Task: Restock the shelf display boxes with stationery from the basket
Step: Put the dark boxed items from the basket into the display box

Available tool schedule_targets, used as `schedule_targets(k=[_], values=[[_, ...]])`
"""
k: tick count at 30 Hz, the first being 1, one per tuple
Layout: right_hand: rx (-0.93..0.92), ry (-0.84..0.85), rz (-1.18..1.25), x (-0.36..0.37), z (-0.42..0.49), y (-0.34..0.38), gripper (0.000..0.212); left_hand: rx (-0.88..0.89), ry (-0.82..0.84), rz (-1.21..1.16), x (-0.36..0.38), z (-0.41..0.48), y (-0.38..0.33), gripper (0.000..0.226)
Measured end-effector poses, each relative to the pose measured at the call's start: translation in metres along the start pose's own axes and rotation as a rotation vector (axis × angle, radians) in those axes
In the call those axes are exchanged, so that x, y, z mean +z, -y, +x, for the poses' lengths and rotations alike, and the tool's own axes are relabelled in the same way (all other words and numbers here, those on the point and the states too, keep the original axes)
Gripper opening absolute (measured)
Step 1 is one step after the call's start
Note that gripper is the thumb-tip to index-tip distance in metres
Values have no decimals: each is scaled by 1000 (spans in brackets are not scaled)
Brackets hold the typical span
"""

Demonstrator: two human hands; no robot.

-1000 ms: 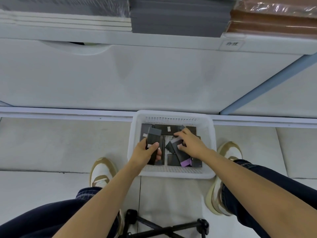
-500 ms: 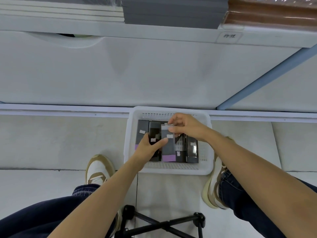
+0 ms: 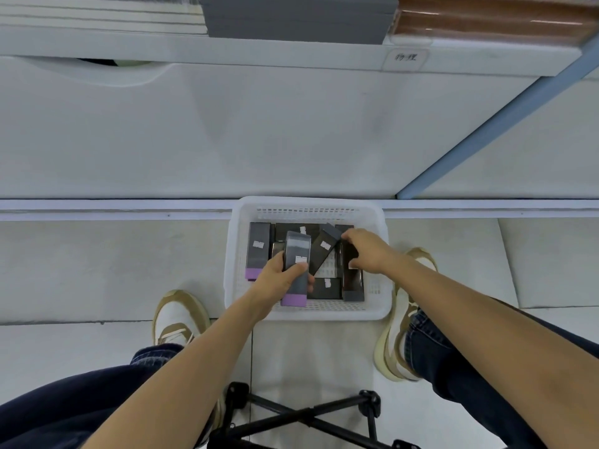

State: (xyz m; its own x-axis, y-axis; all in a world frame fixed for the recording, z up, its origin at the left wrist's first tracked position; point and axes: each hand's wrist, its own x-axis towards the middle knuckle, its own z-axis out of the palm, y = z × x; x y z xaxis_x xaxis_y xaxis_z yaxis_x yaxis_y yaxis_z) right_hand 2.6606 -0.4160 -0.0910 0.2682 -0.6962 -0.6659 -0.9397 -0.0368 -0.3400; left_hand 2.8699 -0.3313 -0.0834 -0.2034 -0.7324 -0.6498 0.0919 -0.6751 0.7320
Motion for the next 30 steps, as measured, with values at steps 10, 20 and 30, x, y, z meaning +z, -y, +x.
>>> schedule_targets(k=[10, 20, 30], values=[[-12, 30, -36, 1, 11, 0, 60, -40, -27, 8, -5, 8, 7, 17], [-141, 200, 343, -30, 2, 7, 27, -22, -65, 40, -8, 4, 2, 34], [-344, 111, 808, -96, -31, 77, 32, 10, 143, -301, 6, -29, -67, 47]])
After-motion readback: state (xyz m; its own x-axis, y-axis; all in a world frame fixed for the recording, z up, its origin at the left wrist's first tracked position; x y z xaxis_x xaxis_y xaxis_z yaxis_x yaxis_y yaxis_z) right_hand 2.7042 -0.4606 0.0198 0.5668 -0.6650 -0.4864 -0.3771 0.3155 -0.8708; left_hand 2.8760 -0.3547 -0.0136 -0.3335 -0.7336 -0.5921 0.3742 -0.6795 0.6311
